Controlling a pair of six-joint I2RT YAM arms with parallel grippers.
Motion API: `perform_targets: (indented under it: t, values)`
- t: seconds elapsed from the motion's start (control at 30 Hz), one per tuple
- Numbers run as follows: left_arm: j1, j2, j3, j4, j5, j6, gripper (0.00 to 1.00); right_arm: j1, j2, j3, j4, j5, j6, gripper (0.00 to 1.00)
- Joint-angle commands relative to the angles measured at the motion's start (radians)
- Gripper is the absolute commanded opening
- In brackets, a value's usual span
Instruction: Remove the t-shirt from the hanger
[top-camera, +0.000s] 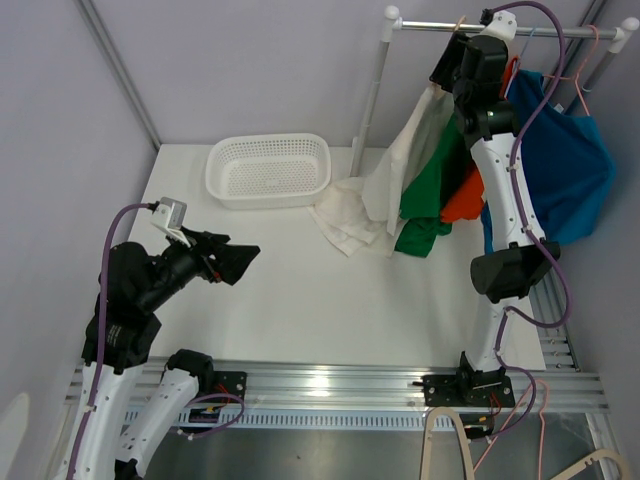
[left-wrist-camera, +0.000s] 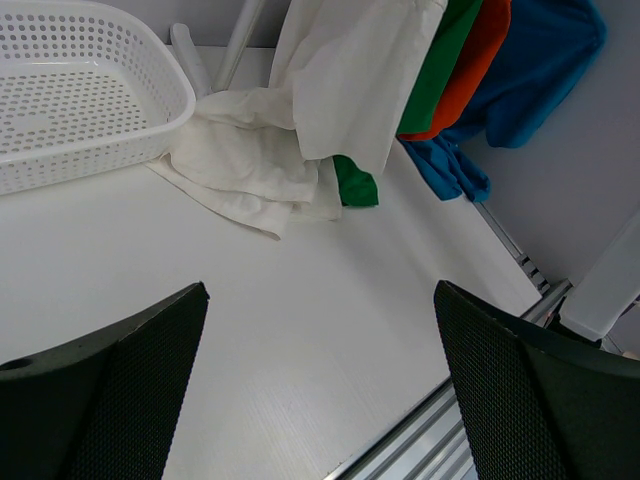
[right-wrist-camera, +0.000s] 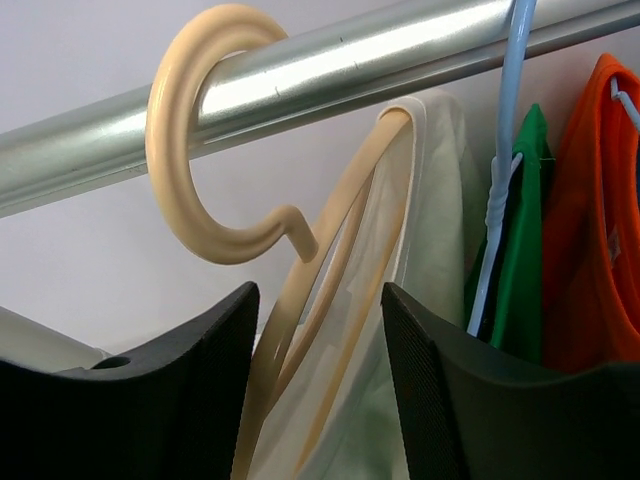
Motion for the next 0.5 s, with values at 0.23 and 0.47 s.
perform_targets:
  t: [0.23,0.47]
  values:
    - [0.009,0.007,-0.005,0.026,0.016,0.013,0.99,-0.03,0.036,0.047,-0.086,0.019,0.026,0.47]
    - [0.009,0.008,-0.007,0.026,0.016,0.013,1.0,-0.028,0.038,0.05,-0.081,0.022,0.02,0.34]
